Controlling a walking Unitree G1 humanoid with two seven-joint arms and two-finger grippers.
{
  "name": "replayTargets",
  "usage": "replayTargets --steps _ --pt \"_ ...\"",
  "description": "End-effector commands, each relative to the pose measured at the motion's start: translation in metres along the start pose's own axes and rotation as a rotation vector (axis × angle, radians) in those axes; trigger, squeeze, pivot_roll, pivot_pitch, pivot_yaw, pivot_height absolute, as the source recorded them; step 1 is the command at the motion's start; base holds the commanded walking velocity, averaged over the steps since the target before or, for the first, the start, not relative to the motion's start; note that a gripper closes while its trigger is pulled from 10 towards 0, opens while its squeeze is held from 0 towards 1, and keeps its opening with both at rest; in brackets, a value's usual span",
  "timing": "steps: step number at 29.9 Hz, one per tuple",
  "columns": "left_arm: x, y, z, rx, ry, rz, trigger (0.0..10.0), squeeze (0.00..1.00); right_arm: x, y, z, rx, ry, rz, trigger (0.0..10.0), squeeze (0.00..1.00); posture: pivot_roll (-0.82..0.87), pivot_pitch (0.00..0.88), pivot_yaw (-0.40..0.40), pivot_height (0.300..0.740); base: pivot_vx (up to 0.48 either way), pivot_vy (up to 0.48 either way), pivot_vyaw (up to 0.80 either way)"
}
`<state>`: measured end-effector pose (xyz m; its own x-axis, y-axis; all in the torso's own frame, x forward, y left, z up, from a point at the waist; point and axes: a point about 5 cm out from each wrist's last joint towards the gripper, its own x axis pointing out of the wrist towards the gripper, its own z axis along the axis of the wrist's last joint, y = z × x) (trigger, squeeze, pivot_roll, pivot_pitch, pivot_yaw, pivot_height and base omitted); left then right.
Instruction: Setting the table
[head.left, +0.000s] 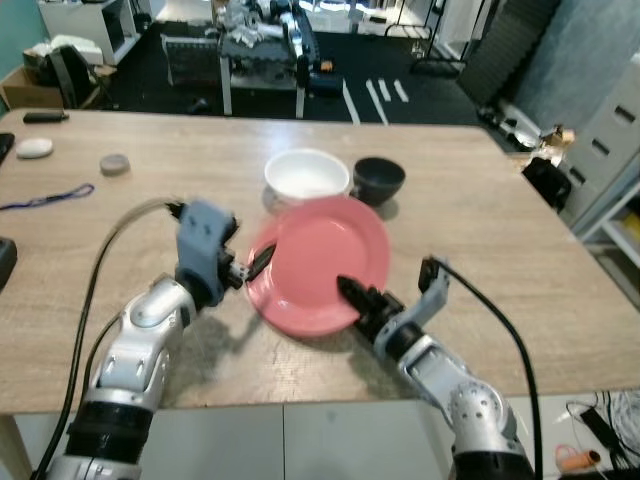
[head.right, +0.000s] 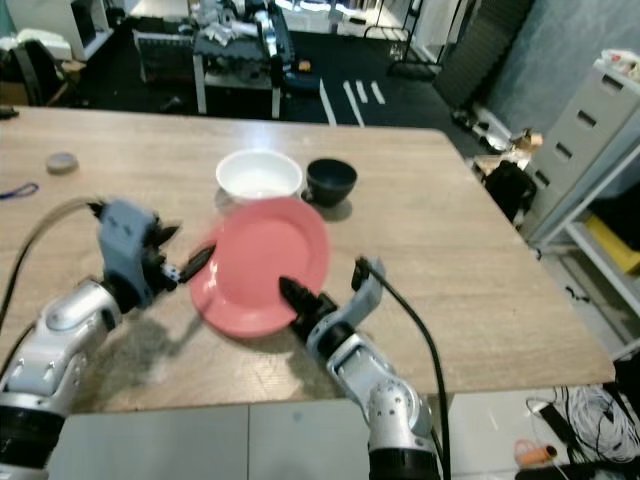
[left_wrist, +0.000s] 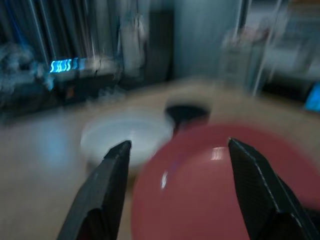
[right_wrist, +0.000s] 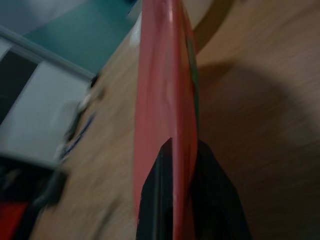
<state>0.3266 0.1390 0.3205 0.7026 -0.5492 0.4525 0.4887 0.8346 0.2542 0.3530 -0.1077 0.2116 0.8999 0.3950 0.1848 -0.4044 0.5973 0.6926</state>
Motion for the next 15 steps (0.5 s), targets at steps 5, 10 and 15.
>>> replayTargets --steps 5,10,15 --pt "-0.007 -0.005 0.007 -0.087 -0.001 0.019 10.0 0.00 -0.006 -0.017 0.014 -0.022 -0.099 -0.105 0.0 0.00 0.12 0.287 0.027 0.740 0.000 0.000 0.00" --pt "-0.016 -0.006 0.002 -0.092 0.043 0.072 10.0 0.00 -0.007 -0.015 0.038 -0.032 -0.220 -0.125 0.0 0.00 0.12 0.283 0.029 0.740 0.000 0.000 0.00" --pt "-0.026 -0.013 -0.014 -0.125 0.159 0.125 10.0 0.00 -0.014 -0.013 0.067 -0.041 -0.343 -0.124 10.0 0.00 0.12 0.280 0.035 0.740 0.000 0.000 0.00"
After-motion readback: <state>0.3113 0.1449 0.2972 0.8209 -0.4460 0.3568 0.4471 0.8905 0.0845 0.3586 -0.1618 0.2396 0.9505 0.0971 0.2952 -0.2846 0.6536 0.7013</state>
